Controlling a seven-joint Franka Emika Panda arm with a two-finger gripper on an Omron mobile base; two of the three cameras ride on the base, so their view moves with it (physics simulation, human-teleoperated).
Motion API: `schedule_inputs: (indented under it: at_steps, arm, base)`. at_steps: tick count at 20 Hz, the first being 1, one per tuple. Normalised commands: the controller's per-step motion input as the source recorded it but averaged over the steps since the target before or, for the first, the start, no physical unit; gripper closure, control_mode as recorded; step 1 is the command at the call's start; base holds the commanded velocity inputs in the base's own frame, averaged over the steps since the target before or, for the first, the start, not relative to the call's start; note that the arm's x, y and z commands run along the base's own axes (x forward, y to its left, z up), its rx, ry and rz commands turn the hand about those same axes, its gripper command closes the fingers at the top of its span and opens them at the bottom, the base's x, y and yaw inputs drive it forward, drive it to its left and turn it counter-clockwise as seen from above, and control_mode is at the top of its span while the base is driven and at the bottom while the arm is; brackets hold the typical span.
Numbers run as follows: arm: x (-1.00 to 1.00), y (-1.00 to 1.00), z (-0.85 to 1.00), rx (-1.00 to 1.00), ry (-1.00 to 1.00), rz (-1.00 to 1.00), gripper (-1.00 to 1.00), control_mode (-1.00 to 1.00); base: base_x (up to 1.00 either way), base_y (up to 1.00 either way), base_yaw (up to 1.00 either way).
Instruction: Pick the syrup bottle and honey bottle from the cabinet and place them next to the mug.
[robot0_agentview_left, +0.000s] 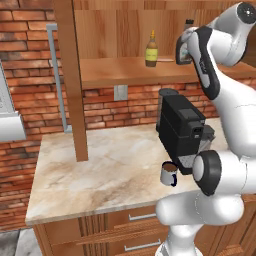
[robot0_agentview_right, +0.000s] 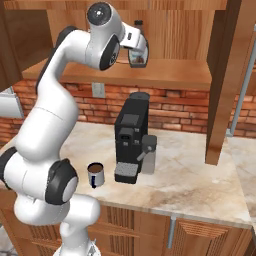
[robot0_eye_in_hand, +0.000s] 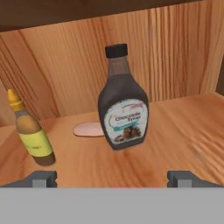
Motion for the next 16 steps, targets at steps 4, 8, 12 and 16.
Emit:
schedule_inputs:
  at_steps: [4,8,12,16]
  arm:
    - [0.21,0.00,0.00,-0.01,0.00,0.00,-1.00,-1.00]
    - [0.20,0.00,-0.01,-0.03,0.00,-0.03,-1.00,-1.00]
    - [0.37,0.00,-0.11,-0.05,0.00,-0.08,-1.00,-1.00]
    - [0.25,0.00,-0.01,-0.06,0.00,-0.11,-1.00,-1.00]
  base:
    - [0.00,0.00,0.00]
    - [0.00,0.00,0.00]
    - [0.00,0.00,0.00]
    - [0.00,0.00,0.00]
